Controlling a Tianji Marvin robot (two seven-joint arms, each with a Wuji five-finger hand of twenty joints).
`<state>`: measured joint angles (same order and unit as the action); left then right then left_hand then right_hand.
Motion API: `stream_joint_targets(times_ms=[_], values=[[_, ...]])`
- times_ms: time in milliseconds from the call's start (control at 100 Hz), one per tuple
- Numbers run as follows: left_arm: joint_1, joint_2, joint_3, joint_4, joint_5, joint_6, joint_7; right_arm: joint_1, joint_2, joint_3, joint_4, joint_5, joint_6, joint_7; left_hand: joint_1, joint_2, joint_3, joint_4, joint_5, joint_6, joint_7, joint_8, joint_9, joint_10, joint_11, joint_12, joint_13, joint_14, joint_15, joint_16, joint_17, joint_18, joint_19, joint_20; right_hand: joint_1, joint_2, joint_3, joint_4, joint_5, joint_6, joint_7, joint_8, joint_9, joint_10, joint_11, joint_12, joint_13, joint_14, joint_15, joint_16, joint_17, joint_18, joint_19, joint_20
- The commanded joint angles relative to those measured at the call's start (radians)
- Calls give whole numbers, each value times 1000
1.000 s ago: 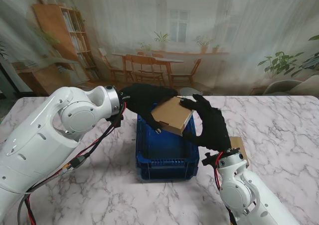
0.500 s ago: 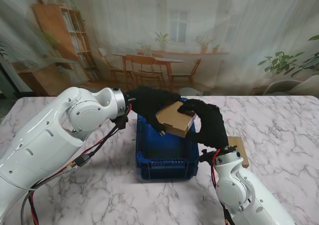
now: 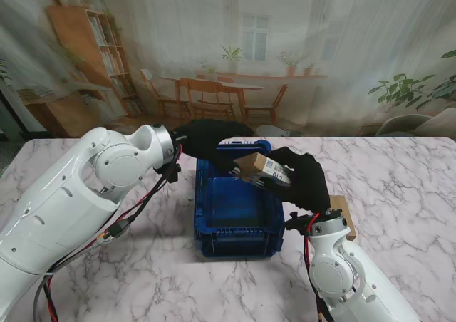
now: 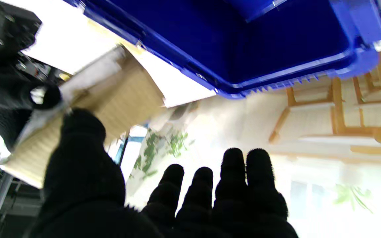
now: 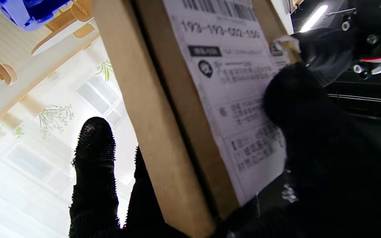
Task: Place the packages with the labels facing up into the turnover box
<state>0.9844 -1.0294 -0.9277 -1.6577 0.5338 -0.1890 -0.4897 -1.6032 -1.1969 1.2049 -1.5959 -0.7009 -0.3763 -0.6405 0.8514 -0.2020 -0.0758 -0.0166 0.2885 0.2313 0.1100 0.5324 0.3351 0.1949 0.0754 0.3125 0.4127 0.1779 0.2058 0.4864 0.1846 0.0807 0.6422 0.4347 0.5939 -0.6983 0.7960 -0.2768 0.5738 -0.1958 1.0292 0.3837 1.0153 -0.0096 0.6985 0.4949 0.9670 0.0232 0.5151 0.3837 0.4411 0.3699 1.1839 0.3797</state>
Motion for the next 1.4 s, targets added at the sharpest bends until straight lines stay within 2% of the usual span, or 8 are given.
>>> stream_joint_targets(times_ms=[0,210,350,530,660,950,1070,1390], values=[[32,-9,-29,-19,38,1,23,-4,-11,-9,-9,9,12,6,35,138,59,16,-23,-8,-19,-16,-13,-1,-21,-20,-22,24,-31,-30,-22,19,-29,-21,89,81,103,34,104,-164,106,-2,88,-51,84,26,49,-26,35,23,16,-53,32,17],[139,-12,-121,-49,108,-33,103,2,-26,-6,-41,113,106,43,30,159,55,13,-13,2,-16,-24,-12,5,-33,-32,-38,26,-41,-55,-35,33,-41,-32,128,126,101,41,66,-102,113,0,166,-30,129,35,161,20,97,70,57,-58,87,29],[200,-18,-145,-52,169,-66,178,25,-38,-9,-47,174,177,52,17,161,52,12,-30,22,-40,-54,-81,34,-74,-95,-68,25,-58,-100,-43,22,-60,-52,144,151,91,44,3,-64,133,17,188,-35,127,-12,199,36,87,72,73,-48,102,28],[241,-23,-132,-46,258,-113,262,58,-51,-26,-44,228,244,52,-48,91,52,16,-120,62,-107,-129,-175,78,-90,-162,-110,28,-56,-132,-61,10,-72,-84,152,175,88,46,-26,7,169,36,195,-33,120,-79,227,46,57,61,80,-44,103,24],[230,-25,-102,-25,334,-127,314,69,-56,-35,-50,256,270,62,-40,7,59,26,-155,29,-137,-255,-224,64,-94,-193,-114,16,-43,-145,-60,0,-49,-110,157,182,89,46,-29,31,170,21,200,-29,138,-106,238,53,52,60,76,-43,100,20],[168,-13,-77,-3,386,-164,266,66,-49,-38,-70,252,312,96,-23,-75,67,36,-159,-1,-151,-367,-253,41,-99,-203,-114,-5,-41,-148,-60,-17,-41,-115,159,176,83,48,-42,72,106,-53,210,-17,171,-102,266,73,102,85,86,-50,119,27],[143,-8,-73,0,434,-200,261,70,-43,-41,-77,249,331,123,-52,-101,78,44,-154,-5,-153,-479,-256,33,-101,-232,-119,-13,-43,-149,-62,-25,-38,-114,160,174,86,48,-40,90,85,-85,219,-9,186,-89,280,83,139,99,89,-49,126,29],[124,-8,-75,7,549,-234,348,76,-27,-51,-108,265,383,219,-190,-162,52,6,-155,0,-166,-550,-264,48,-117,-295,-189,3,-67,-169,-99,-16,-80,-131,177,172,89,51,5,147,43,-133,237,25,229,0,310,119,271,135,98,-33,144,38]])
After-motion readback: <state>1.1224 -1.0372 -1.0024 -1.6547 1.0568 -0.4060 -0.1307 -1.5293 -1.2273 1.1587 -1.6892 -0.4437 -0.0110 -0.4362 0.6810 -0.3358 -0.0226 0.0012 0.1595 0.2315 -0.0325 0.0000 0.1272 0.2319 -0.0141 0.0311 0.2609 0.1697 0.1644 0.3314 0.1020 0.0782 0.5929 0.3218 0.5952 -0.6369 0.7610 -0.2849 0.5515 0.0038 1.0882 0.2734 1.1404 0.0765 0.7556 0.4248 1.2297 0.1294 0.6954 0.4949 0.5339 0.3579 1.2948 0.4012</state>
